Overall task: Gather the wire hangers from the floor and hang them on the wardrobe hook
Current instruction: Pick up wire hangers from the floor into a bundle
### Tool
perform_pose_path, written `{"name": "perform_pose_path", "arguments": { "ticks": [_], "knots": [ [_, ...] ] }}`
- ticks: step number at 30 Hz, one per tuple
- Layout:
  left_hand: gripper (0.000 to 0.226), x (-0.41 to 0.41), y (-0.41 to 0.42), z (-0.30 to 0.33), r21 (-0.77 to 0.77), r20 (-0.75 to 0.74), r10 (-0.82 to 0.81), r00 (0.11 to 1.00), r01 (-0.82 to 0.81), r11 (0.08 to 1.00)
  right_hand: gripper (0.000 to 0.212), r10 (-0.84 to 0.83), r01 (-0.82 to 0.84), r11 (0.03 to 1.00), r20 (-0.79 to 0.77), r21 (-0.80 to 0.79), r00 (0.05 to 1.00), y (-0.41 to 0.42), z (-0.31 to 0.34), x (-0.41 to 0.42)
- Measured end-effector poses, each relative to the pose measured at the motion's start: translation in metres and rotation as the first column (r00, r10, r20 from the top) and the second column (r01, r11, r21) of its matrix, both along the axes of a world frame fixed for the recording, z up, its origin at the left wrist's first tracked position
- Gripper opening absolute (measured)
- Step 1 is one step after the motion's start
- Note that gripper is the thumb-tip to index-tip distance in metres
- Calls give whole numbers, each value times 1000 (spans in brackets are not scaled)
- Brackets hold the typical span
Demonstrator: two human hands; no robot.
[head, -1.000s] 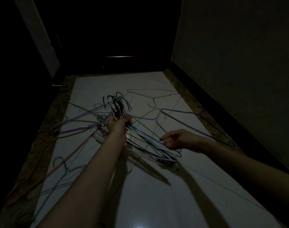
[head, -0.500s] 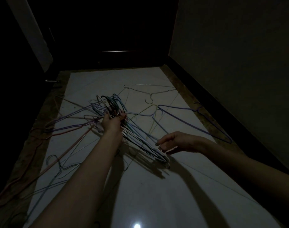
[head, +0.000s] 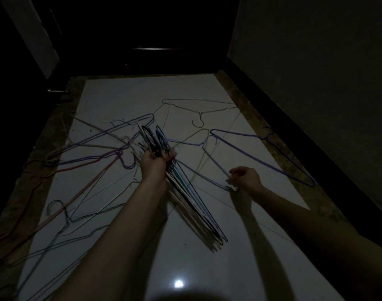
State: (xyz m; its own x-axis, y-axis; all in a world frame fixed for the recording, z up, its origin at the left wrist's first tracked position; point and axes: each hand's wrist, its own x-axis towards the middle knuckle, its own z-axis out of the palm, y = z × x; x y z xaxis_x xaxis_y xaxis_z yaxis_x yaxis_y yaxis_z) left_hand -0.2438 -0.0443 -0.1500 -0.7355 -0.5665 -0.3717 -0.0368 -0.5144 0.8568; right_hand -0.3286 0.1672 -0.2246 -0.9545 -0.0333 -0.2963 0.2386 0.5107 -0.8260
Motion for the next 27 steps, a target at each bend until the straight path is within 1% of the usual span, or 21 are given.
{"name": "perform_pose_path", "arguments": {
  "ticks": [2, 4, 6, 7, 9, 11, 12, 14, 18, 21, 25, 27],
  "knots": [
    [24, -2, 1, -3, 13, -22, 0, 1000, 0, 1000, 22, 17, -16, 998, -12, 55, 1000, -1, -10, -5],
    [19, -5, 1, -7, 7, -19, -6, 1000, 6, 1000, 30, 13, -13, 999, 19, 36, 1000, -3, -18, -9],
    [22, -8, 1, -13, 4, -9, -19, 1000, 19, 1000, 36, 1, -2, 999, 30, 35, 1000, -5, -28, -14],
    [23, -8, 1, -15, 15, -6, -22, 1000, 22, 1000, 37, -2, 0, 998, 29, 61, 1000, -7, -31, -15],
    [25, -9, 1, -18, 25, 1, -26, 1000, 26, 999, 33, -29, 28, 997, 23, 78, 999, -12, -35, -17],
    [35, -10, 1, -21, 18, 13, -28, 1000, 28, 999, 29, -67, 65, 997, 32, 39, 997, -15, -38, -19],
    [41, -10, 1, -22, 16, 17, -29, 999, 29, 999, 27, -66, 65, 998, 26, 27, 997, -17, -39, -19],
    [44, -9, 1, -23, 10, 23, -23, 999, 23, 1000, 24, -52, 52, 999, 22, -1, 998, -21, -37, -17],
    [41, -7, 1, -25, -28, 42, -16, 999, 17, 999, 26, -42, 47, 997, 68, -67, 997, -28, -35, -16],
    [37, -5, -2, -24, -44, 32, -28, 999, 30, 999, 24, -55, 63, 995, 104, -74, 993, -30, -32, -16],
    [30, 1, -3, -16, -47, -2, -49, 999, 48, 998, 16, -63, 71, 993, 88, -94, 994, -28, -14, -8],
    [24, 4, -2, -12, -46, -14, -46, 999, 45, 998, 16, -71, 78, 989, 62, -125, 996, -23, -5, -6]
  ]
}}
